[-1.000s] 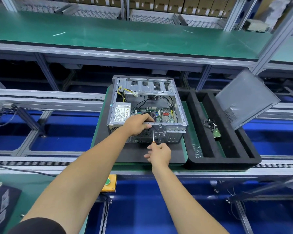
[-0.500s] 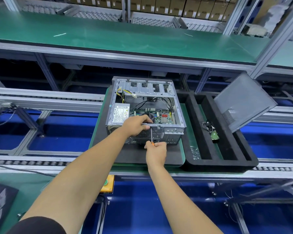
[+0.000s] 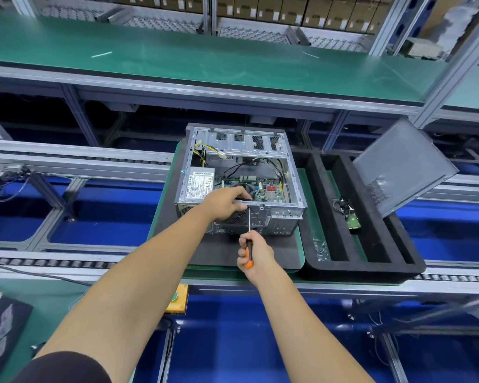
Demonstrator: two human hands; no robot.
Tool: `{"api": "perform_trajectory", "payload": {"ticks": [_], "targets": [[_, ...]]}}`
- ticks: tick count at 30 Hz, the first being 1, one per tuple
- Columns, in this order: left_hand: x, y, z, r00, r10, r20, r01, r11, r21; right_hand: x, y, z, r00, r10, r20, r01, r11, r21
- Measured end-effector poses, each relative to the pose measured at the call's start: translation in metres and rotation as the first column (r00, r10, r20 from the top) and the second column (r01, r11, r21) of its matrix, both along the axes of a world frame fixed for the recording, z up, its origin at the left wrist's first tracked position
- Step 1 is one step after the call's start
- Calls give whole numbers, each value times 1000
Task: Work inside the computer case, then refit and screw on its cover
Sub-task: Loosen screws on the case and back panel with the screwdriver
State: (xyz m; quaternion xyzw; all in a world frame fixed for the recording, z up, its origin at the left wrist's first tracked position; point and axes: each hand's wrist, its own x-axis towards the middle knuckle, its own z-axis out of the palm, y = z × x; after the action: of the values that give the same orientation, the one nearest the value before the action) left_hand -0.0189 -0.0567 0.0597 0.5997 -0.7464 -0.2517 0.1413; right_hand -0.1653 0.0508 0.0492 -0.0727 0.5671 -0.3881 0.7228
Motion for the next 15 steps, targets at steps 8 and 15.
{"api": "perform_trajectory", "payload": {"ticks": [8, 15], "targets": [[0, -2, -1, 1000, -11, 23, 11, 1000, 1, 15, 4, 2, 634, -2, -774, -210, 962, -174], [0, -1, -2, 1000, -2, 27, 3, 1000, -22, -1, -7, -5, 952, -39, 303, 34, 999, 22]]}}
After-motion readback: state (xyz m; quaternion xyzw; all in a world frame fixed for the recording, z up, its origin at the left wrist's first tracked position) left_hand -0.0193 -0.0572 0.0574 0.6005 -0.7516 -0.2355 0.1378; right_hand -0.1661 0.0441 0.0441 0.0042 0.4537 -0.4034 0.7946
